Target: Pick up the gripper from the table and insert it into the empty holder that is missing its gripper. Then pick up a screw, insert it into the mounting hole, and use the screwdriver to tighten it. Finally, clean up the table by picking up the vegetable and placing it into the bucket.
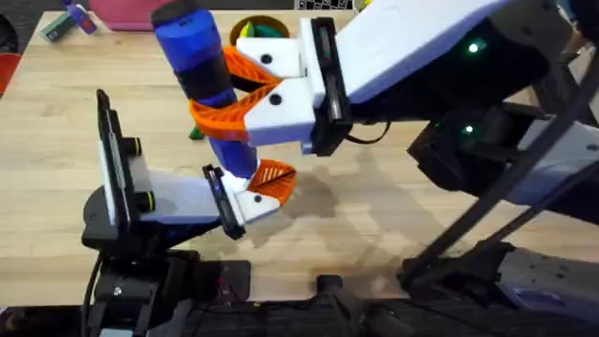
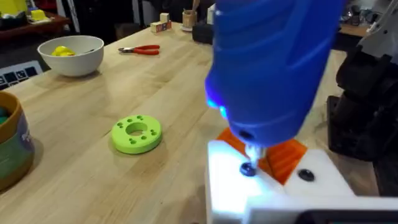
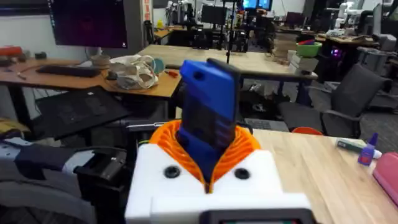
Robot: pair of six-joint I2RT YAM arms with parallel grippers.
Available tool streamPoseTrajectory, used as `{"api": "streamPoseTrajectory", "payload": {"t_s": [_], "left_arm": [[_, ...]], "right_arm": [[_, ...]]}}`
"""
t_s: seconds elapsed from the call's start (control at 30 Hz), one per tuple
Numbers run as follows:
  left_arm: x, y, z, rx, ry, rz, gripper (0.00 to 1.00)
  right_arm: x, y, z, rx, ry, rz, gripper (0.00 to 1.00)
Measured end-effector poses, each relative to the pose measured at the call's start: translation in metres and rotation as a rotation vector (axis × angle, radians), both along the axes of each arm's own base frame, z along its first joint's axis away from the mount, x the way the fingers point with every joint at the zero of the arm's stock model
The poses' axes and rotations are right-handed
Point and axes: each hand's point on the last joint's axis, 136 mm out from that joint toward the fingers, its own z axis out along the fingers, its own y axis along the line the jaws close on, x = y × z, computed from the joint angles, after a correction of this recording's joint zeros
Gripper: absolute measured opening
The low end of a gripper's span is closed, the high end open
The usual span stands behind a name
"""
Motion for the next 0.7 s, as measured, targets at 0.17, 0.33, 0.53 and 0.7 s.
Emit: {"api": "streamPoseTrajectory", "payload": {"t_s": [0.17,0.33,0.53,0.7], "left_arm": [[0.0000,0.0000,0.0000,0.000,0.000,0.000,0.006],[0.0000,0.0000,0.0000,0.000,0.000,0.000,0.006],[0.0000,0.0000,0.0000,0.000,0.000,0.000,0.006],[0.0000,0.0000,0.0000,0.000,0.000,0.000,0.006]], "right_arm": [[0.0006,0.0005,-0.0011,-0.002,-0.002,-0.001,0.021],[0.0005,0.0006,-0.0012,-0.001,-0.012,-0.002,0.021],[0.0005,0.0006,-0.0013,-0.001,-0.015,-0.003,0.021],[0.0008,0.0008,-0.0027,-0.007,-0.010,-0.003,0.021]]}}
